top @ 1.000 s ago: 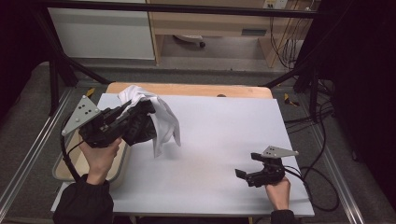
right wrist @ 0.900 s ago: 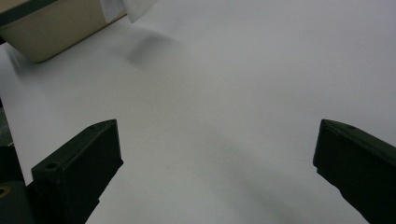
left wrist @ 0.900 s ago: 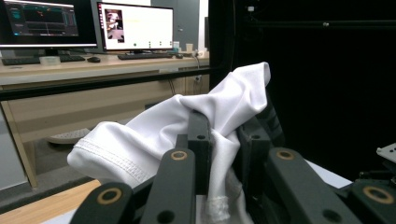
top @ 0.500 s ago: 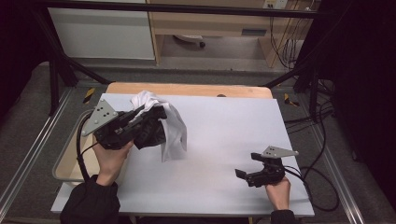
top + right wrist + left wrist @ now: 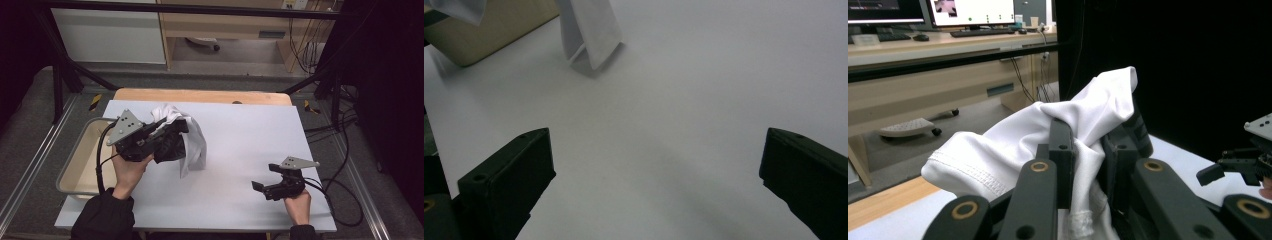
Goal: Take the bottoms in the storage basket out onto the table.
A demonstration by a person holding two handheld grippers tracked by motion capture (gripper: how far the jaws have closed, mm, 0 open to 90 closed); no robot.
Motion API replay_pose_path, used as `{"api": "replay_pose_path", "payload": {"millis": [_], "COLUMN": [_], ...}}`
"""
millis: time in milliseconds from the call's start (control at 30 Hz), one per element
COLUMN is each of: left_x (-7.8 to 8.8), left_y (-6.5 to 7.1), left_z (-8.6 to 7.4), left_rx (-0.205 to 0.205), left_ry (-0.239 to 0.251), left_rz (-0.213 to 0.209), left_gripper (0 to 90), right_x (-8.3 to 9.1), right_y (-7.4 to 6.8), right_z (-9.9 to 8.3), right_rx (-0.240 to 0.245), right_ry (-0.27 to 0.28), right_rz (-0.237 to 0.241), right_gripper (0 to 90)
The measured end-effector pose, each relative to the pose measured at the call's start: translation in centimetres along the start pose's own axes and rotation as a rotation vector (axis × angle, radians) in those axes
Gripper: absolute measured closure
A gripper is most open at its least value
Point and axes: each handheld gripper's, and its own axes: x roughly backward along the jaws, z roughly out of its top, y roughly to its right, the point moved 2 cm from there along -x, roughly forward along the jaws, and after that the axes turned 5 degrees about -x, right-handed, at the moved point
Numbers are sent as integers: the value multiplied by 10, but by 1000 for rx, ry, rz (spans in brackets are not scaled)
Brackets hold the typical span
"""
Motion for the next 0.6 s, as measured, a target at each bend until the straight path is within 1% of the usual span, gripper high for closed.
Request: {"api": "replay_pose_path", "payload": {"millis": [67,233,467,600], "left_x": [-3,-9,-17,-23], "left_y": [1,5,11,14], "left_z": [-2,-5,-9,-12], "left_rx": [-4,-3,-18,-15], "left_ry": [-13,-30,-66,-84], "left_rz": [-4,-15,-31,-42], "left_gripper": [775,774,774,774], "right_x": [0,0,0,0], "right_y": [0,0,0,0], "right_z": [0,0,0,0], "right_rx": [-1,-1,0,1], "right_ry": [-1,-1,0,0], "right_rz": [1,0,0,0], "right_gripper": [17,17,17,17]}}
